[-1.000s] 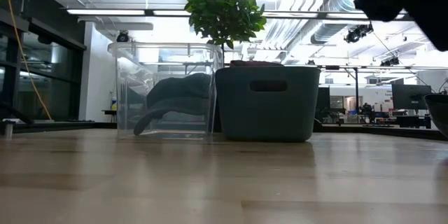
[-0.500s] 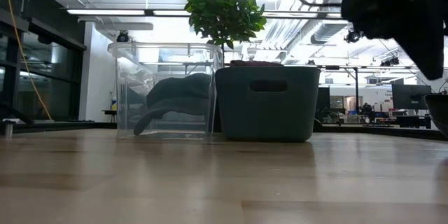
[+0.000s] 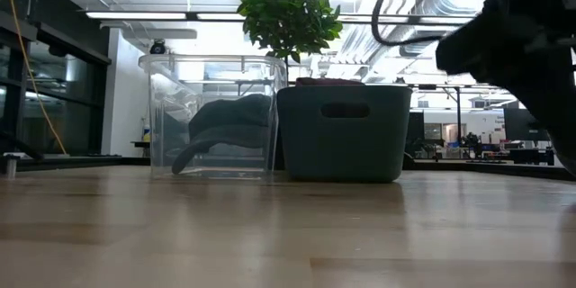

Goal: Pick & Place hat
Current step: Put the black cap into the blue bin

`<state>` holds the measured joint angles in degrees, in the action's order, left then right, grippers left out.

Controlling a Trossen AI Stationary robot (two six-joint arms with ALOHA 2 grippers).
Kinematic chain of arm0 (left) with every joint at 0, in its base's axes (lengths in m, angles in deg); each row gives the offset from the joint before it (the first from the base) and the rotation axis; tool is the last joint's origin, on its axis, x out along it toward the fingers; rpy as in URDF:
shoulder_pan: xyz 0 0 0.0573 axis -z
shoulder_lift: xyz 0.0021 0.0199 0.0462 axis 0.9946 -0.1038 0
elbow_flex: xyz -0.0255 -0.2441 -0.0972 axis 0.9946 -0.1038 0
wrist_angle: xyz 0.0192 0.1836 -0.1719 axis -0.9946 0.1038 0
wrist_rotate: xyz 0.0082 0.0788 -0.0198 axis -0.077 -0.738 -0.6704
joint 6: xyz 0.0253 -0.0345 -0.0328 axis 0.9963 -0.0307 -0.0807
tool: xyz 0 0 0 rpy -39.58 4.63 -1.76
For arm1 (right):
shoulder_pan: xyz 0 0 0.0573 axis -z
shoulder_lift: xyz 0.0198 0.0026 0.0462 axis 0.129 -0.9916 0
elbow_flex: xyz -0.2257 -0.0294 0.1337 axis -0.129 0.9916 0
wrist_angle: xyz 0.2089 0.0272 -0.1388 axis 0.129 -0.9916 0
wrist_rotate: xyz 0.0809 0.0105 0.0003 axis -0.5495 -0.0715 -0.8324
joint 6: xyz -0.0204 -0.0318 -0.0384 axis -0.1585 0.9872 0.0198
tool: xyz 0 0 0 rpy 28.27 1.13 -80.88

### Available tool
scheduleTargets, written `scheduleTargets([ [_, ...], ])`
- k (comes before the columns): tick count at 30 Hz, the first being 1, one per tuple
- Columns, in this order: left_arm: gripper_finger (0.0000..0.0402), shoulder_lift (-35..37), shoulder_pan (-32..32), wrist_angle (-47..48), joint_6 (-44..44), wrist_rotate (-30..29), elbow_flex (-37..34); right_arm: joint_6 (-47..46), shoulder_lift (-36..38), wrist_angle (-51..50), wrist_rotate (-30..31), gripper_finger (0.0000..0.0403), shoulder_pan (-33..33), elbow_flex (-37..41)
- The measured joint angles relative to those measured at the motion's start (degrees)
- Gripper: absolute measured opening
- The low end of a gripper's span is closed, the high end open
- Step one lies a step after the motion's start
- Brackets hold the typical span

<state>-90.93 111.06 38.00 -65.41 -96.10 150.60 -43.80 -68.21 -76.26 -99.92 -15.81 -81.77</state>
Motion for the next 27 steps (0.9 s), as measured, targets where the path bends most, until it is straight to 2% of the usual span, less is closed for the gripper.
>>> scheduleTargets([
  [8, 0.0311, 0.0, 0.0, 1.0, 0.0, 0.4, 0.0, 0.5, -4.5, 0.1, 0.2, 0.0275, 0.0, 0.0],
  [20, 0.0311, 0.0, 0.0, 1.0, 0.0, 1.5, 0.0, 0.3, -4.6, -6.4, 2.6, 0.0275, 0.3, 0.0],
  [27, 0.0311, 0.0, 0.0, 1.0, -0.2, 1.5, 0.0, 0.0, -4.6, -3.2, 2.2, 0.0275, 0.4, 1.8],
])
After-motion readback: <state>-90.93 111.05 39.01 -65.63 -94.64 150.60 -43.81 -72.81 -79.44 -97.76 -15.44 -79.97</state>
